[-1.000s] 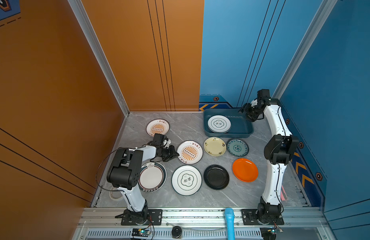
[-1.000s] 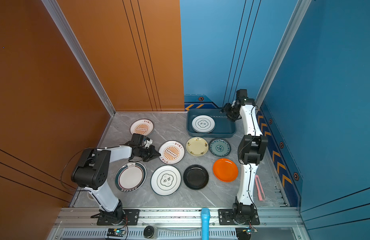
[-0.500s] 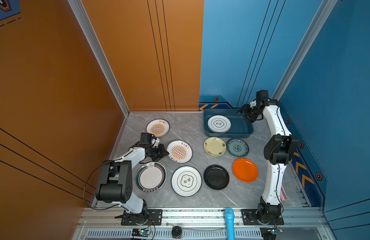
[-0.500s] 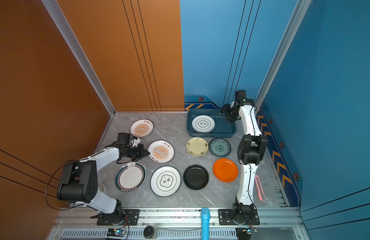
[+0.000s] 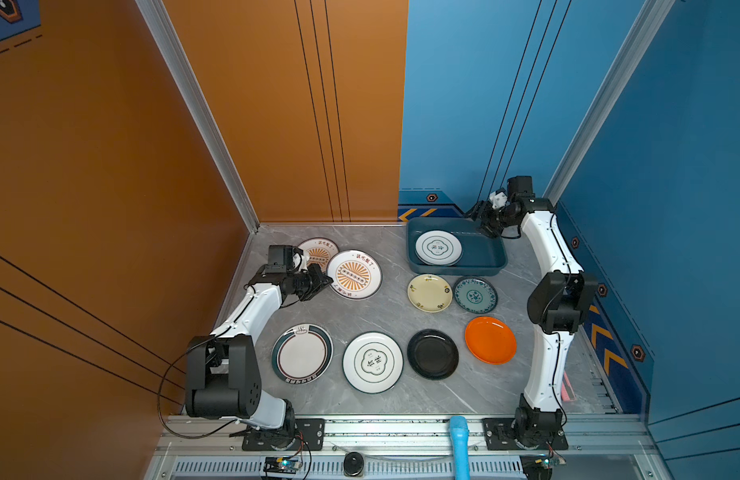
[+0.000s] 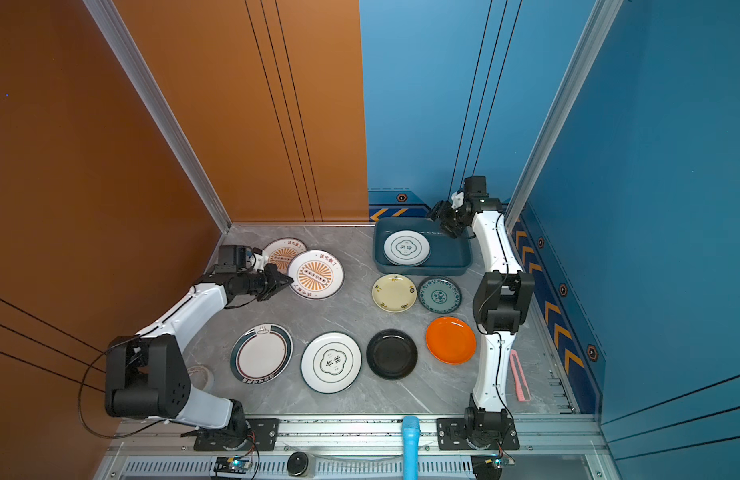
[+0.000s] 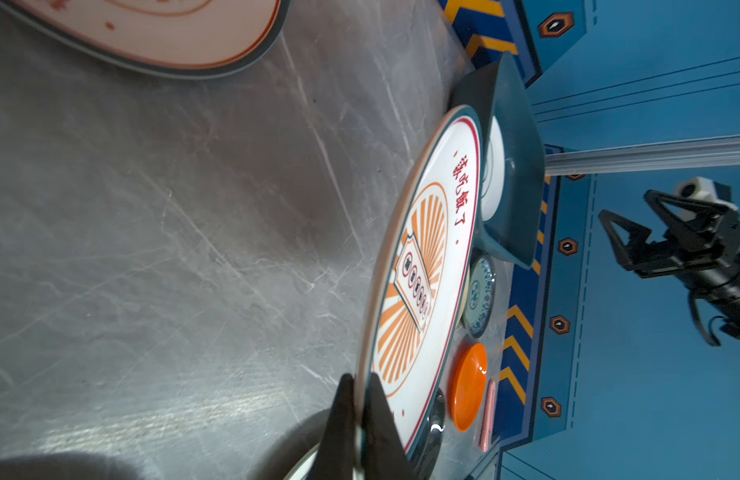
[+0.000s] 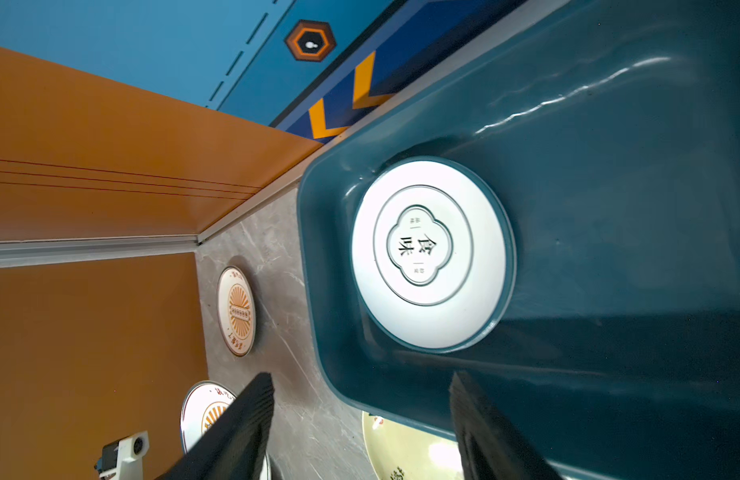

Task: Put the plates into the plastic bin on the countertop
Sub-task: 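Lift the sunburst plate upright with left gripper toward the right gripper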

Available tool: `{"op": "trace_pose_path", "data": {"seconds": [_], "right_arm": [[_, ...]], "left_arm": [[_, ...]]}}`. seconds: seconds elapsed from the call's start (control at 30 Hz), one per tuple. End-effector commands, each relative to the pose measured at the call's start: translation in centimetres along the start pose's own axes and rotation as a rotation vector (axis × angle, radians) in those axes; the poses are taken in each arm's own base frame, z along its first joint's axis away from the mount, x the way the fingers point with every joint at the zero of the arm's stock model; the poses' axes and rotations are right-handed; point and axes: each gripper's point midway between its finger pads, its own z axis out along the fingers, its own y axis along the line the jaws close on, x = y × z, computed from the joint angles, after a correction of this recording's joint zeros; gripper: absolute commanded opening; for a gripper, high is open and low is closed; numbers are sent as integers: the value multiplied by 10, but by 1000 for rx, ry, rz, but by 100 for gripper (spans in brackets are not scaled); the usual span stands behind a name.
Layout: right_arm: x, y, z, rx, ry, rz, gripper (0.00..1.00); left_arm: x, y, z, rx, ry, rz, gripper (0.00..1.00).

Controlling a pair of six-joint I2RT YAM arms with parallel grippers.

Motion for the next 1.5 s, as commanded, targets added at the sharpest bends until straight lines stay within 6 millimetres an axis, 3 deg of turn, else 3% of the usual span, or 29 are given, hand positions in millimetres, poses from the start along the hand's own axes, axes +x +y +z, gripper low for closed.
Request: {"op": "trace_pose_path", "data": {"seconds": [0.0, 0.17, 0.37, 0.47, 0.77, 1.13, 1.47], "right_arm": [[1, 44, -15, -148, -13, -87, 70], [16, 72, -12, -253, 40, -139, 70], [36, 94, -7, -340, 99, -158, 70], [47, 101, -3, -361, 127, -166, 70], [70, 105, 1, -374, 179, -175, 70], [84, 102, 7, -374, 215, -170, 64], [87, 106, 12, -395, 230, -172, 36]], "left_arm": [[-20, -45, -14, 108, -34, 32, 0], [-37, -75, -8, 158, -54, 40, 0], [-40, -115, 23, 212, -32, 70, 0], [-42, -139, 42, 261, -29, 93, 0], [-43, -184, 85, 344, 19, 107, 0], [-34, -211, 112, 391, 68, 113, 0], [-19, -219, 133, 400, 108, 115, 0]]}}
